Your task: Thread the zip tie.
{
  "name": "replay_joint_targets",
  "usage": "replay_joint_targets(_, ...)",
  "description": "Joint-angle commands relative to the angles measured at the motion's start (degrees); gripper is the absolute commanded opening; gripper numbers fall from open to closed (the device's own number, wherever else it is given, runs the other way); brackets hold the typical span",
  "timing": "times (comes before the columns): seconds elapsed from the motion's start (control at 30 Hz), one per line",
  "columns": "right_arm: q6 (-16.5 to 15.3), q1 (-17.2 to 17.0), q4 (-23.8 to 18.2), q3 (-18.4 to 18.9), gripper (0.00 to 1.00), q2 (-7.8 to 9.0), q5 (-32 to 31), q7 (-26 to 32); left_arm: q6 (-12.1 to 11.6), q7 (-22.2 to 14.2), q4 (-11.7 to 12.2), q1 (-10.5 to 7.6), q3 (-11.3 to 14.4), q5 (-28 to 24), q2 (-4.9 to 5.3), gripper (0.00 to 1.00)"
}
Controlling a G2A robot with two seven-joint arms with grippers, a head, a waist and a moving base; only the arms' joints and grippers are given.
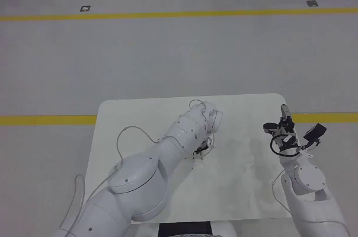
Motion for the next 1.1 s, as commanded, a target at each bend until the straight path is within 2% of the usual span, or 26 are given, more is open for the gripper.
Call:
replay_joint_targets(0.0,0.0,0.0,0.0,0.0,1.00,0.00,0.0,0.0,0.0,0.6,0.2,0.19,0.0,-0.3,0.02,0.17)
replay_joint_targets(0.17,0.0,0.0,0.0,0.0,1.00,0.00,0.0,0.0,0.0,0.7,0.5,0.61,0.6,-0.2,-0.01,0.18)
replay_joint_targets(0.27,0.0,0.0,0.0,0.0,1.00,0.00,0.0,0.0,0.0,0.5,0.6,0.72,1.0,0.0,-0.03,0.24)
replay_joint_targets(0.3,0.0,0.0,0.0,0.0,1.00,0.00,0.0,0.0,0.0,0.5,0.6,0.74,1.1,0.0,-0.04,0.29)
replay_joint_targets(0.5,0.0,0.0,0.0,0.0,1.00,0.00,0.0,0.0,0.0,0.9,0.7,0.78,1.4,-0.5,-0.06,0.29)
replay_joint_targets(0.63,0.0,0.0,0.0,0.0,1.00,0.00,0.0,0.0,0.0,1.2,0.3,0.46,1.6,-0.9,-0.10,0.25)
replay_joint_targets(0.8,0.0,0.0,0.0,0.0,1.00,0.00,0.0,0.0,0.0,0.4,-0.7,0.18,2.0,-1.4,-0.16,0.25)
replay_joint_targets(1.07,0.0,0.0,0.0,0.0,1.00,0.00,0.0,0.0,0.0,-0.5,-0.9,0.34,2.8,-1.5,-0.16,0.25)
